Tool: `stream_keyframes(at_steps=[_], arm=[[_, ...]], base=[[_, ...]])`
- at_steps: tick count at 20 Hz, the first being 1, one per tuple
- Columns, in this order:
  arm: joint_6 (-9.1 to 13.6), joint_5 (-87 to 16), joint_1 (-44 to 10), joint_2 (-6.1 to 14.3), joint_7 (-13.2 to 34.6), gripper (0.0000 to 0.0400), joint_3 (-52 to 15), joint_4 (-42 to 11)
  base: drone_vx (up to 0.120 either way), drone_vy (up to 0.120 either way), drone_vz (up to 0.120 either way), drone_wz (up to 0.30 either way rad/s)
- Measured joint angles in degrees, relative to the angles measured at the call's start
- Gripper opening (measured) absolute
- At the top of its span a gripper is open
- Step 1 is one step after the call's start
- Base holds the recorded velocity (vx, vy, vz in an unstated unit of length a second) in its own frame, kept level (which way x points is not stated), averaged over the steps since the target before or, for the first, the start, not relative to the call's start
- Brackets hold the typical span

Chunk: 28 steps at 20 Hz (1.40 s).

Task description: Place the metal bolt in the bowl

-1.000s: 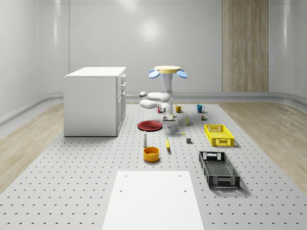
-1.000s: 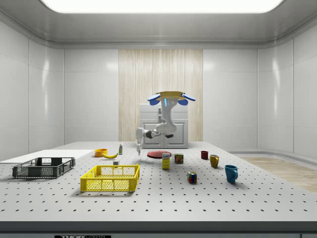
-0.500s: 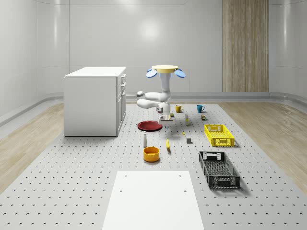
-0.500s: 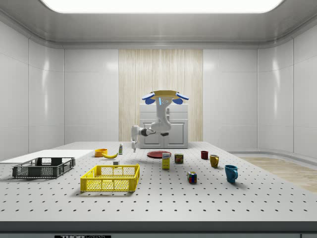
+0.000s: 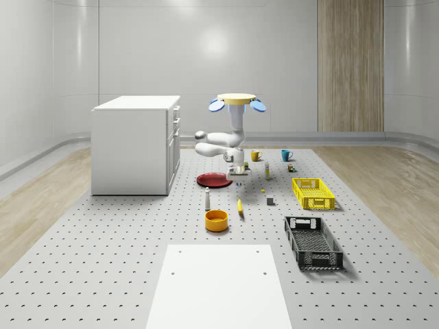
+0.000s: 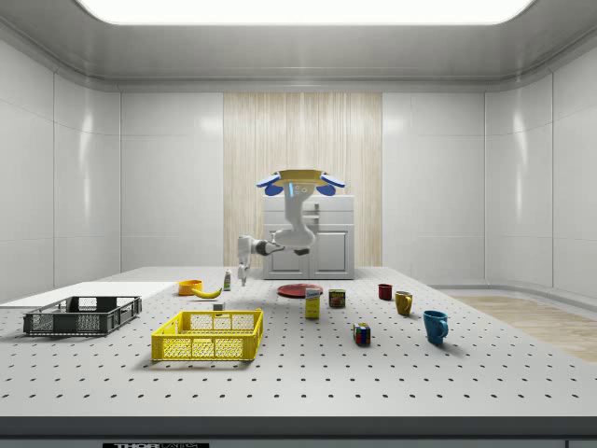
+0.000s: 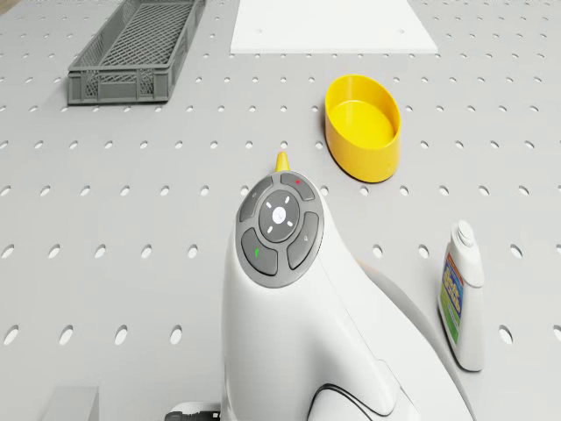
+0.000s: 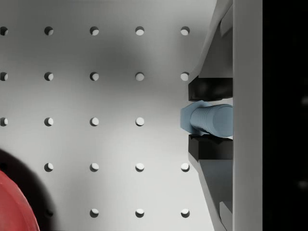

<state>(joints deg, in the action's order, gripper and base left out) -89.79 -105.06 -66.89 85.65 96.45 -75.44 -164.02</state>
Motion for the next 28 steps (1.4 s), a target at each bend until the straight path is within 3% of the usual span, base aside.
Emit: stream_keyframes(at_steps=[28], arm=[[-1.28,0.58,-0.37,1.37,0.29,0.0100,-0.22,0.07]], base=[[0.120,-0.046,0.000,0.000]])
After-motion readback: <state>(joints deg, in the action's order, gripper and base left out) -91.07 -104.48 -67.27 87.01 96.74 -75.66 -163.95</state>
